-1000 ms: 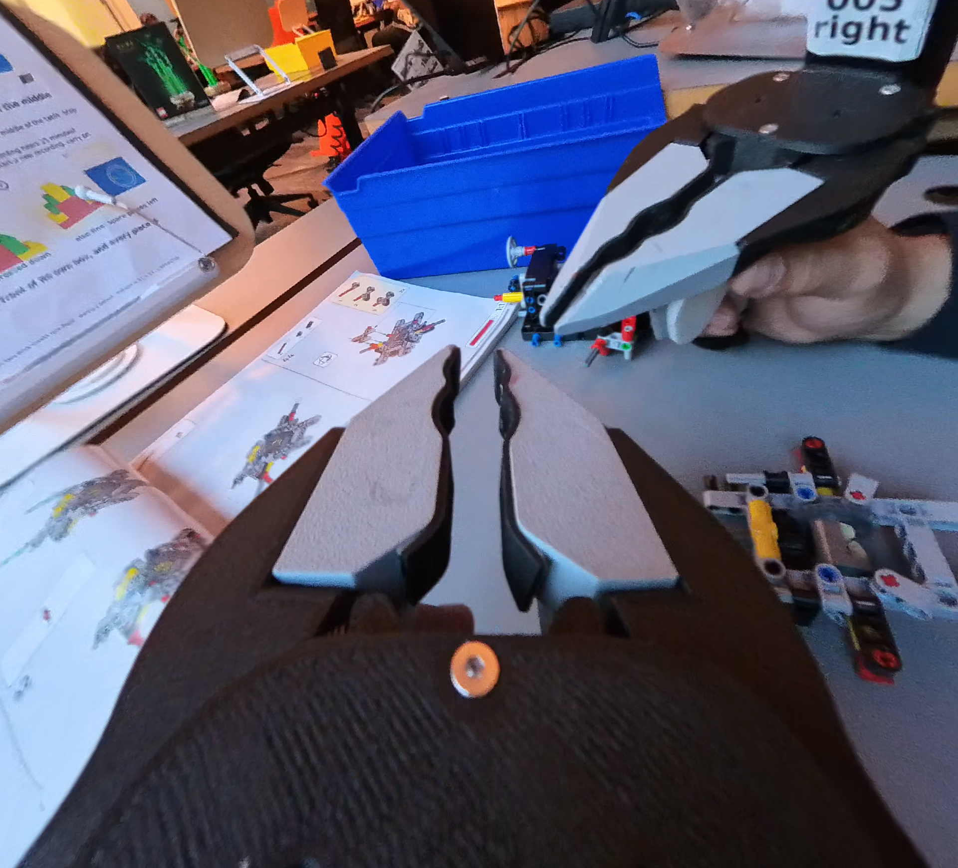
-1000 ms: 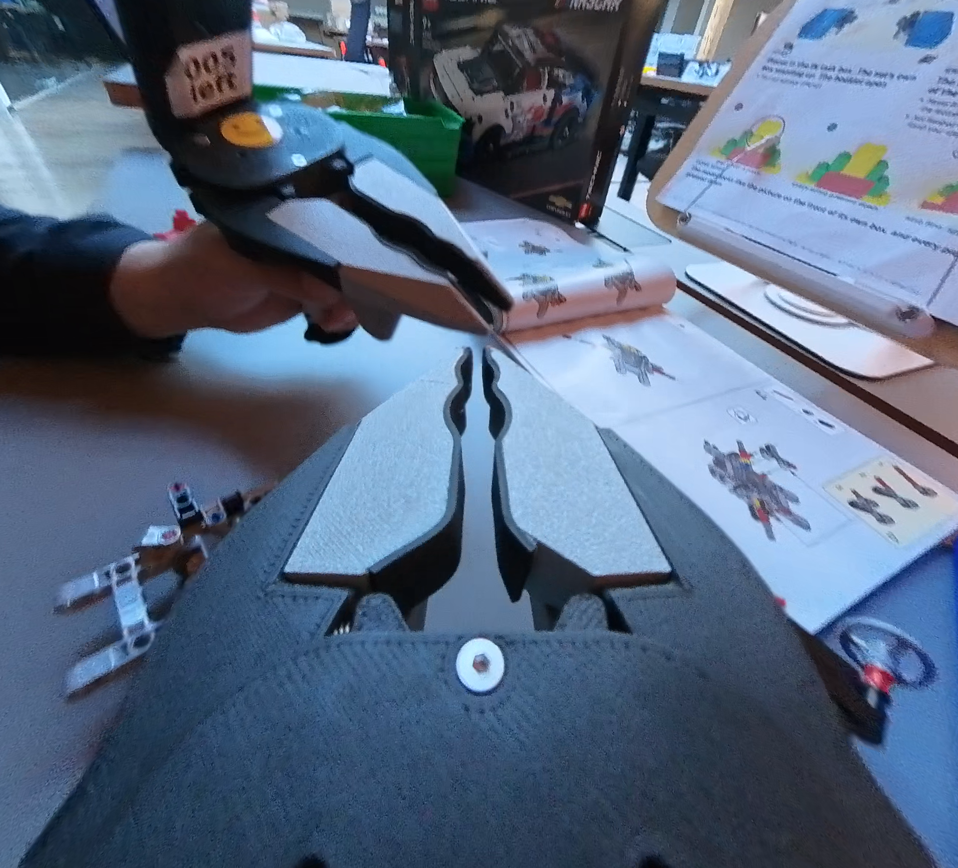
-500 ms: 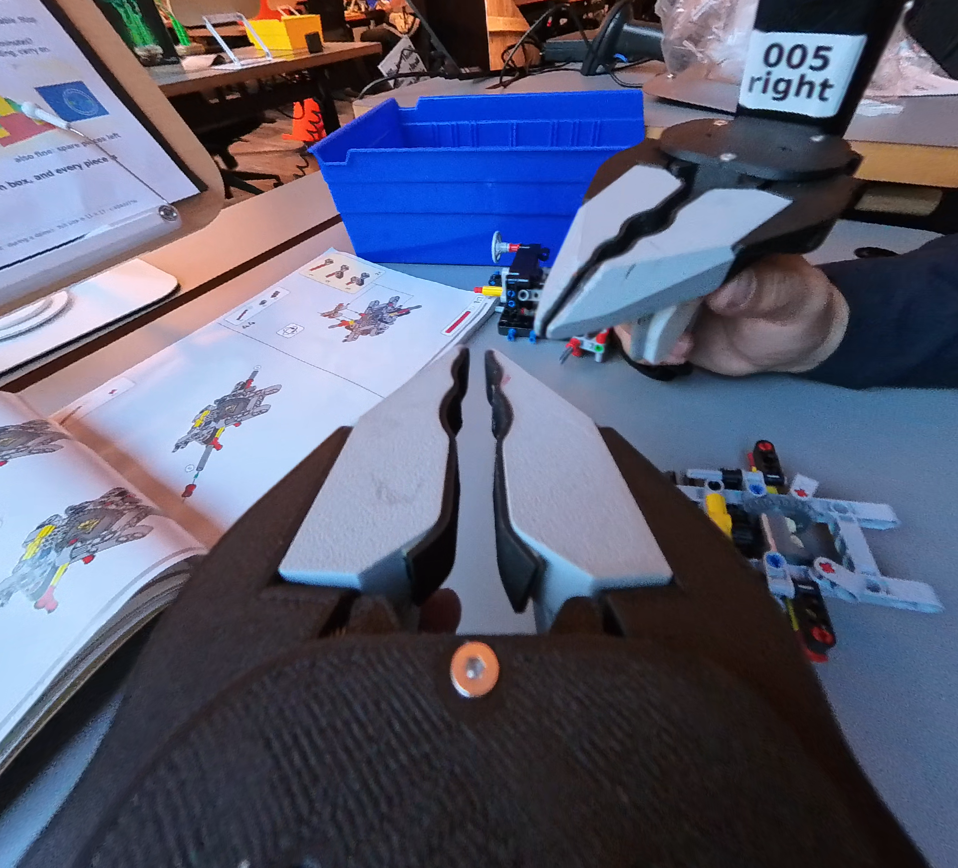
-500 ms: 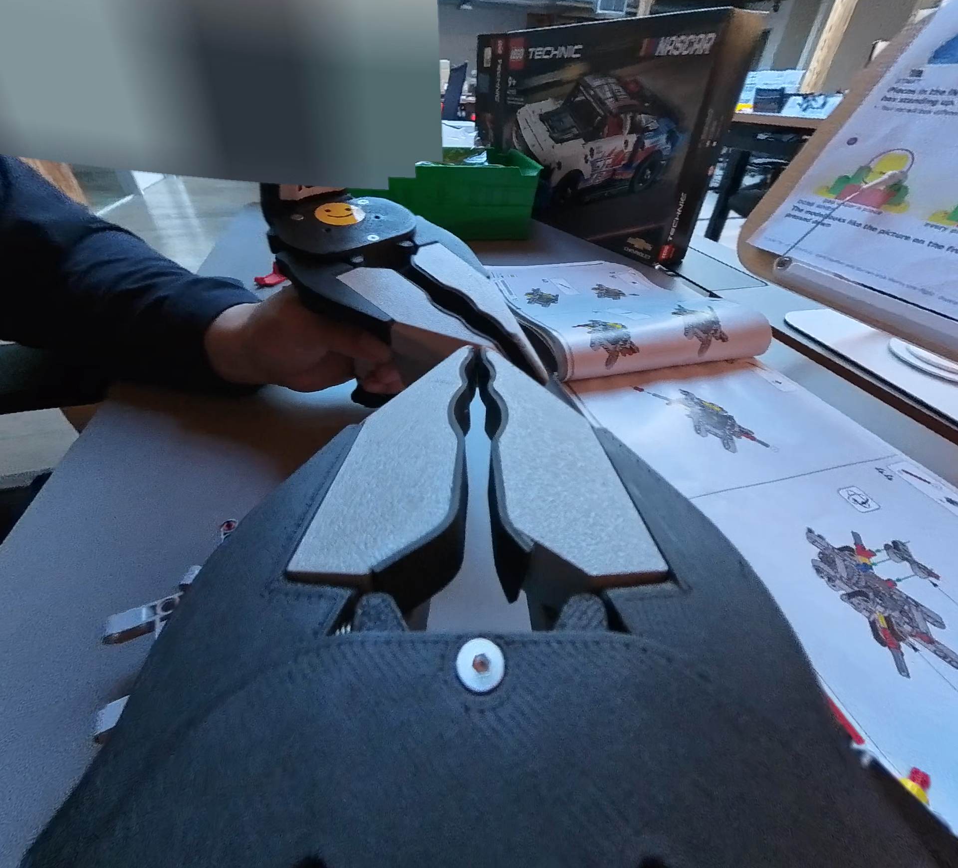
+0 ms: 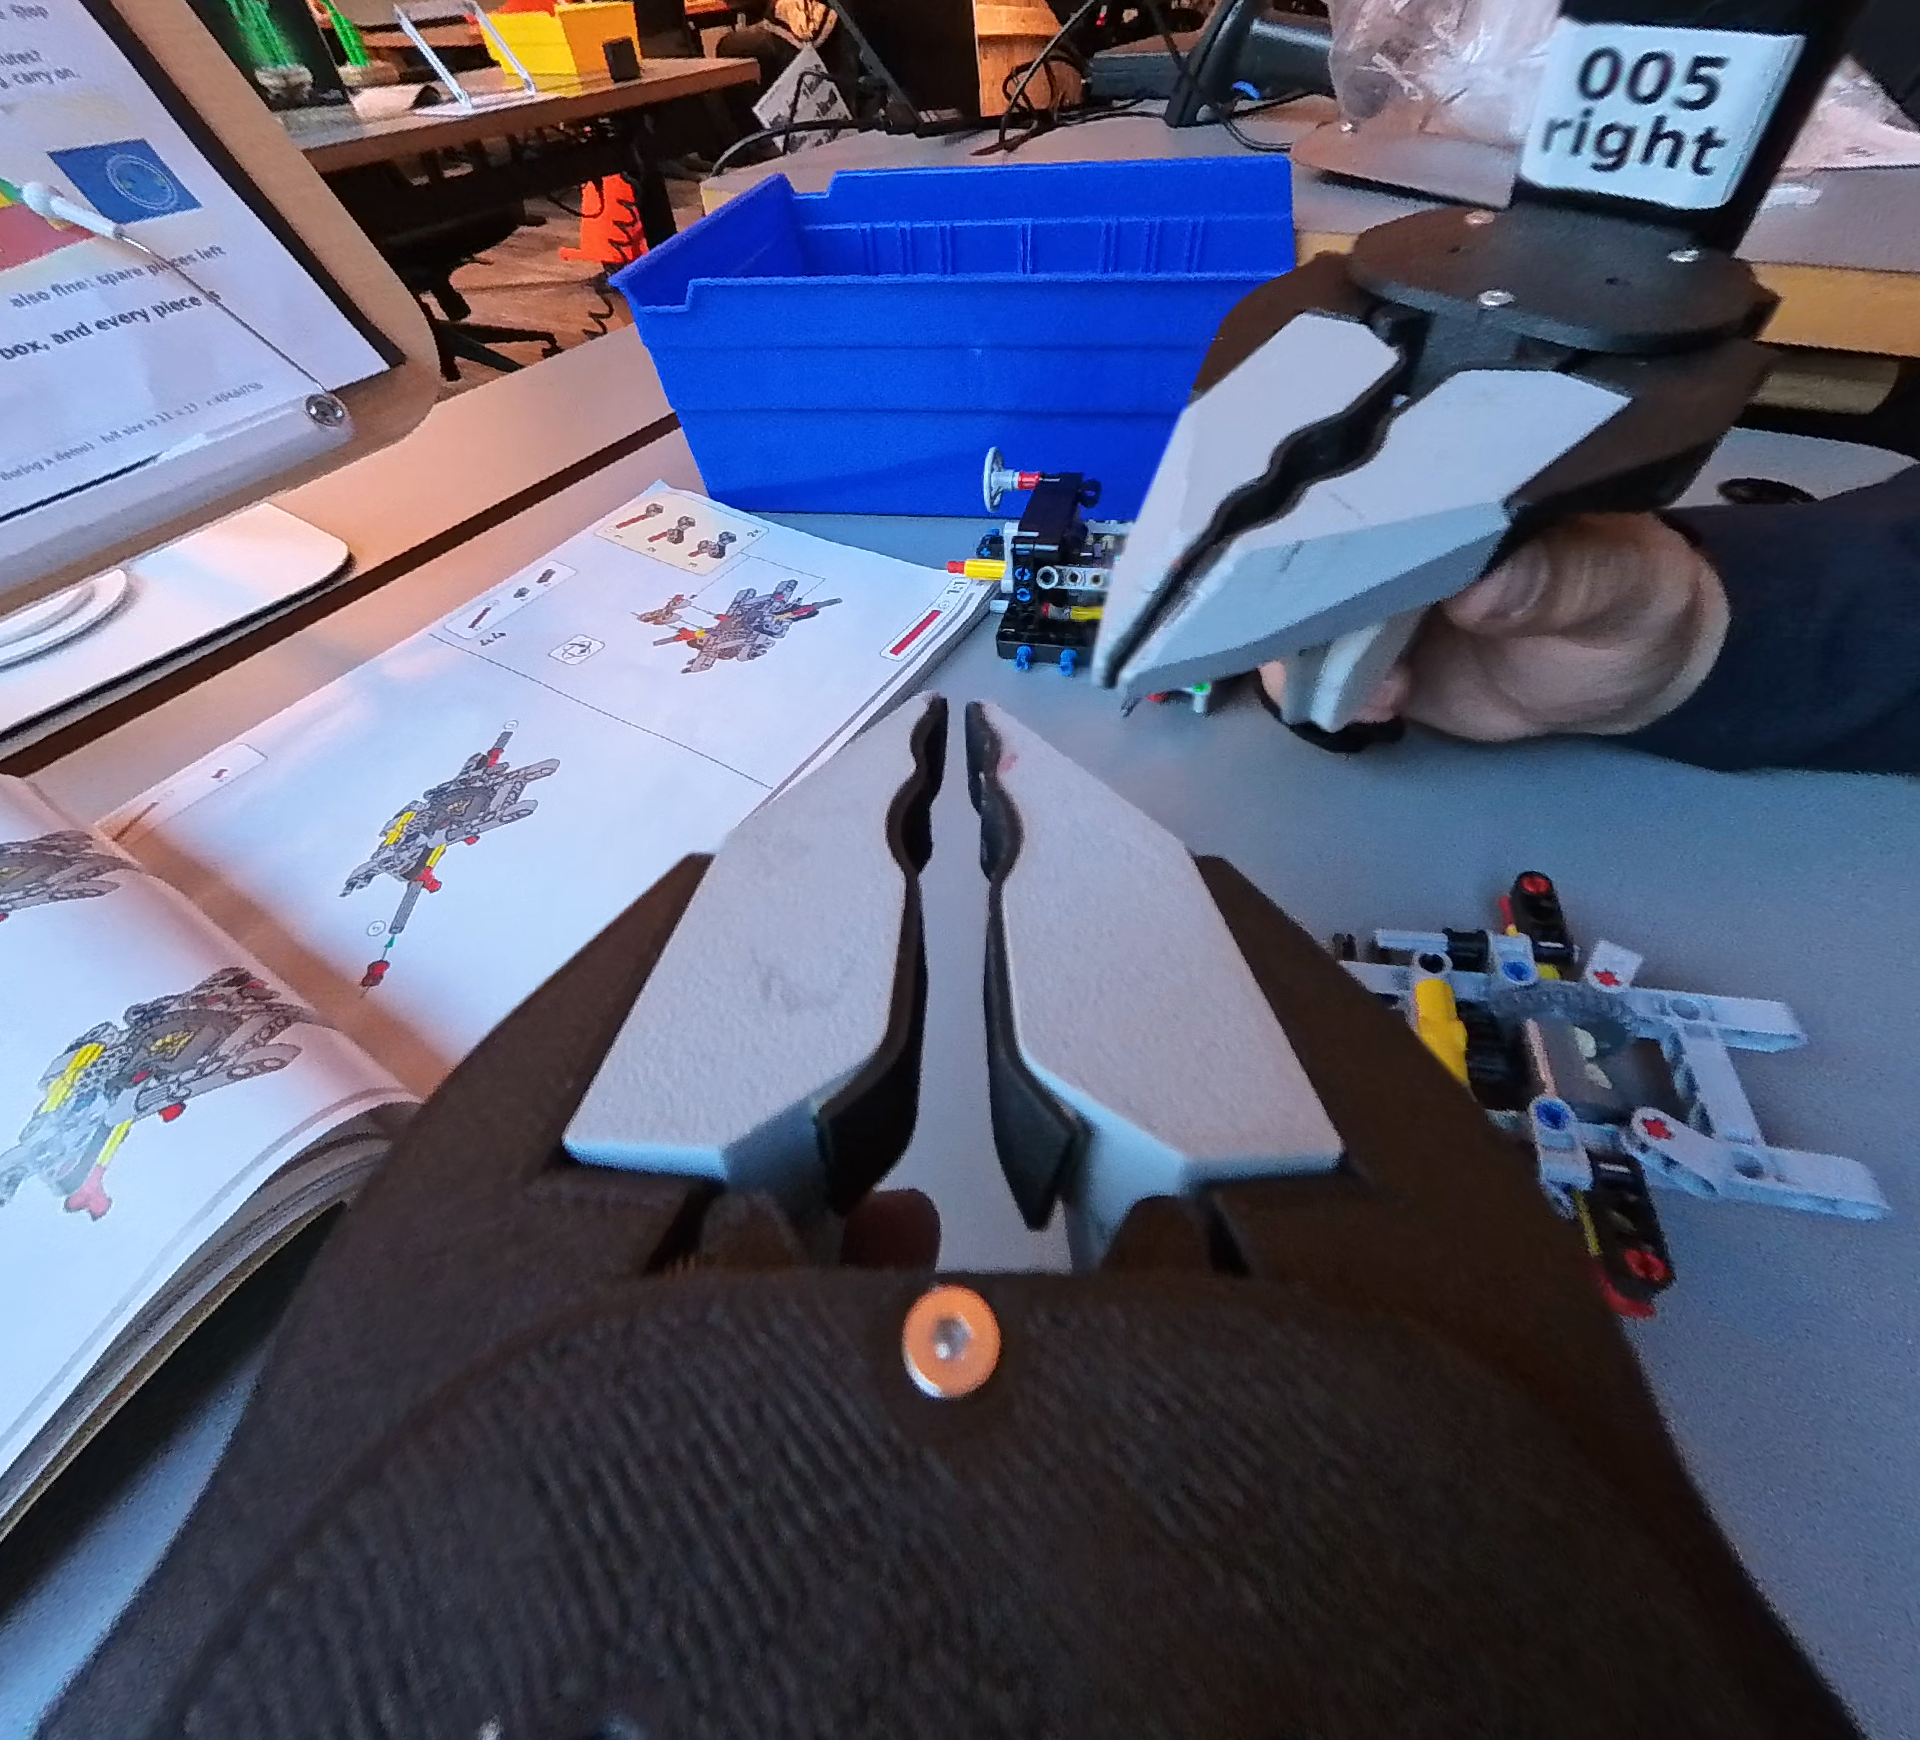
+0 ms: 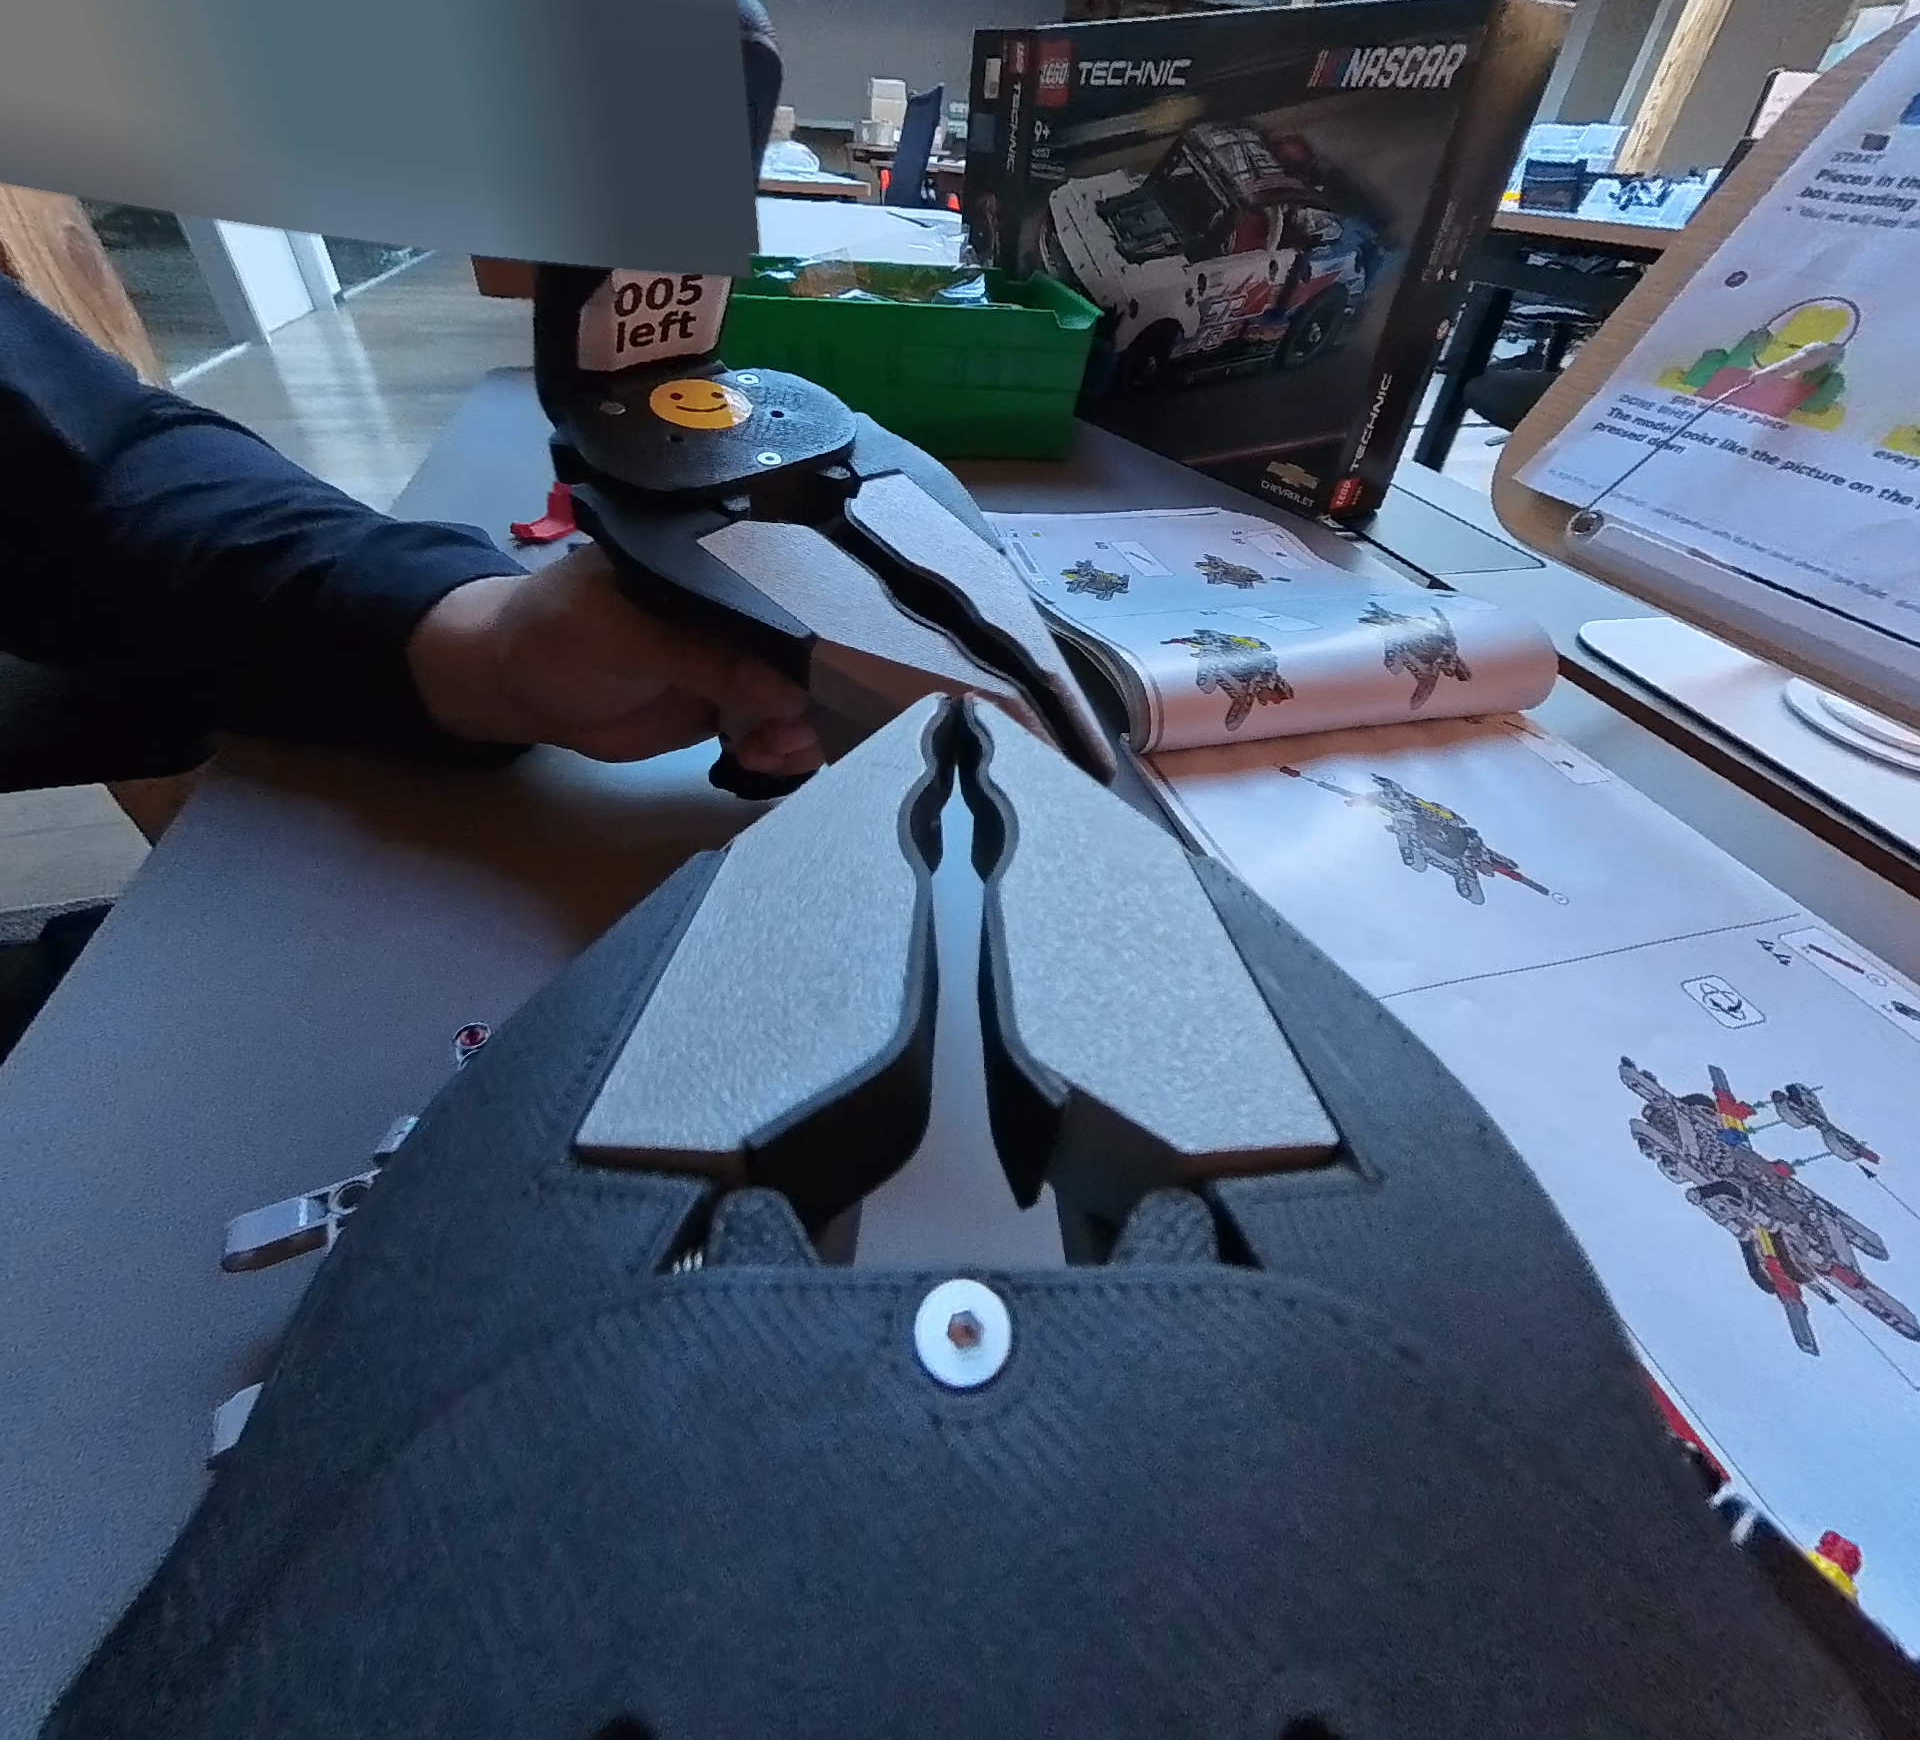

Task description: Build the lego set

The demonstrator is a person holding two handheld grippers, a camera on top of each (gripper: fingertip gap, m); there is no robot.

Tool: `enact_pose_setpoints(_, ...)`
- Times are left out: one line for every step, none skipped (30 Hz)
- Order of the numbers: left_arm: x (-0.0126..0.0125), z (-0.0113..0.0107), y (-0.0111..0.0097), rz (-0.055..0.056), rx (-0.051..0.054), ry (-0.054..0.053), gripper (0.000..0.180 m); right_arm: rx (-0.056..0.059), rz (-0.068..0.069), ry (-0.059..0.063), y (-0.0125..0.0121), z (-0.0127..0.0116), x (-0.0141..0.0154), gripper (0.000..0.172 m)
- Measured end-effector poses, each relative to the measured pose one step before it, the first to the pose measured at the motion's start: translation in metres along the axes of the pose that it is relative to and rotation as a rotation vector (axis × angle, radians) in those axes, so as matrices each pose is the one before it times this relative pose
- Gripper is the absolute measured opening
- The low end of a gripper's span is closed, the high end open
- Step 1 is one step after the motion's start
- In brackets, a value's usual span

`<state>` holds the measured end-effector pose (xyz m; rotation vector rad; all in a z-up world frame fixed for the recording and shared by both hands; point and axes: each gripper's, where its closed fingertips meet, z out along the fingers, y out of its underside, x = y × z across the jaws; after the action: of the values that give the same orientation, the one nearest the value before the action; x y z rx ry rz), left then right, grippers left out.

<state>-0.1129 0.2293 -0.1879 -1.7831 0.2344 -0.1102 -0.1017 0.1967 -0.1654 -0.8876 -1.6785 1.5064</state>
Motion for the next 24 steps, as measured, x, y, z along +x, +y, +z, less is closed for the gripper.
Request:
enact_pose_setpoints(-0.00074, 0.00022, 0.00020, -0.0036, -0.0002, -0.0032, 0.000, -0.0020, -0.0049, 0.0002, 0.00002, -0.00037, -0.00080, 0.000)
enact_pose_setpoints(-0.00043, 0.00004, -0.00027, -0.0026, 0.0023, -0.0002, 0.000, 0.0002, -0.0046, 0.0012, -0.00036, -0.00034, -0.00049, 0.000)
enact_pose_setpoints(-0.00034, 0.00004, -0.00017, -0.0028, -0.0001, 0.0000, 0.000, 0.0003, -0.0042, 0.0024, -0.00036, -0.00036, 0.00008, 0.000)
enact_pose_setpoints(-0.00049, -0.00030, -0.00029, -0.0027, 0.0005, -0.0023, 0.000, -0.0013, -0.0026, 0.0047, 0.00008, -0.00035, 0.00070, 0.000)
enact_pose_setpoints(-0.00024, -0.00033, -0.00083, -0.0007, 0.0040, -0.0013, 0.000, -0.0012, -0.0002, 0.0048, 0.00020, -0.00024, 0.00094, 0.000)
enact_pose_setpoints(-0.00019, -0.00024, -0.00034, 0.0000, 0.0015, -0.0011, 0.000, 0.0001, 0.0027, 0.0043, 0.00017, -0.00030, 0.00114, 0.000)
enact_pose_setpoints(-0.00010, -0.00010, 0.00019, 0.0003, -0.0014, -0.0006, 0.000, 0.0016, 0.0048, 0.0034, -0.00011, -0.00052, 0.00103, 0.000)
enact_pose_setpoints(0.00038, 0.00017, 0.00023, 0.0010, -0.0014, 0.0014, 0.000, 0.0027, 0.0050, 0.0028, -0.00036, -0.00063, 0.00084, 0.000)
enact_pose_setpoints(0.00045, 0.00022, 0.00028, 0.0003, -0.0018, 0.0024, 0.000, 0.0033, 0.0030, 0.0033, -0.00066, -0.00067, 0.00080, 0.000)
enact_pose_setpoints(0.00053, 0.00030, 0.00043, -0.0004, -0.0016, 0.0019, 0.000, 0.0030, 0.0013, 0.0040, -0.00063, -0.00081, 0.00084, 0.000)
enact_pose_setpoints(0.00030, 0.00017, 0.00018, -0.0004, -0.0002, 0.0007, 0.000, 0.0023, 0.0004, 0.0050, -0.00055, -0.00085, 0.00081, 0.000)
enact_pose_setpoints(0.00009, -0.00006, -0.00018, 0.0006, 0.0016, -0.0001, 0.000, 0.0026, -0.0009, 0.0076, -0.00088, -0.00107, 0.00129, 0.000)
enact_pose_setpoints(0.00038, -0.00015, -0.00018, 0.0013, 0.0017, 0.0022, 0.000, 0.0060, -0.0020, 0.0100, -0.00134, -0.00136, 0.00142, 0.000)
enact_pose_setpoints(0.00108, 0.00002, 0.00012, -0.0006, -0.0002, 0.0067, 0.000, 0.0092, -0.0006, 0.0101, -0.00196, -0.00169, 0.00153, 0.000)
enact_pose_setpoints(0.00155, 0.00001, 0.00011, -0.0024, -0.0001, 0.0098, 0.000, 0.0104, 0.0027, 0.0087, -0.00211, -0.00187, 0.00144, 0.000)
enact_pose_setpoints(0.00203, 0.00013, 0.00010, -0.0022, 0.0005, 0.0112, 0.000, 0.0091, 0.0058, 0.0048, -0.00186, -0.00176, 0.00101, 0.000)
enact_pose_setpoints(0.00182, 0.00014, -0.00012, -0.0013, 0.0014, 0.0087, 0.000, 0.0064, 0.0071, 0.0029, -0.00130, -0.00167, 0.00078, 0.000)
enact_pose_setpoints(0.00195, 0.00028, -0.00026, -0.0003, 0.0014, 0.0082, 0.000, 0.0057, 0.0048, 0.0050, -0.00122, -0.00163, 0.00105, 0.000)
enact_pose_setpoints(0.00252, 0.00040, -0.00008, 0.0011, -0.0003, 0.0120, 0.000, 0.0046, 0.0019, 0.0067, -0.00110, -0.00143, 0.00119, 0.000)
enact_pose_setpoints(0.00211, 0.00048, 0.00022, 0.0017, -0.0028, 0.0084, 0.000, 0.0034, 0.0007, 0.0050, -0.00095, -0.00115, 0.00100, 0.000)
enact_pose_setpoints(0.00148, 0.00027, 0.00010, 0.0032, -0.0016, 0.0048, 0.000, 0.0025, 0.0015, 0.0009, -0.00063, -0.00067, 0.00040, 0.000)
enact_pose_setpoints(0.00153, 0.00006, 0.00004, 0.0042, -0.0006, 0.0051, 0.000, 0.0007, 0.0033, -0.0024, -0.00037, -0.00031, -0.00007, 0.000)
enact_pose_setpoints(0.00126, 0.00003, 0.00018, 0.0032, -0.0017, 0.0042, 0.000, 0.0001, 0.0032, -0.0037, -0.00021, -0.00017, -0.00037, 0.000)
enact_pose_setpoints(0.00125, 0.00002, 0.00002, 0.0027, -0.0013, 0.0047, 0.000, -0.0002, 0.0010, -0.0041, -0.00008, -0.00010, -0.00068, 0.000)
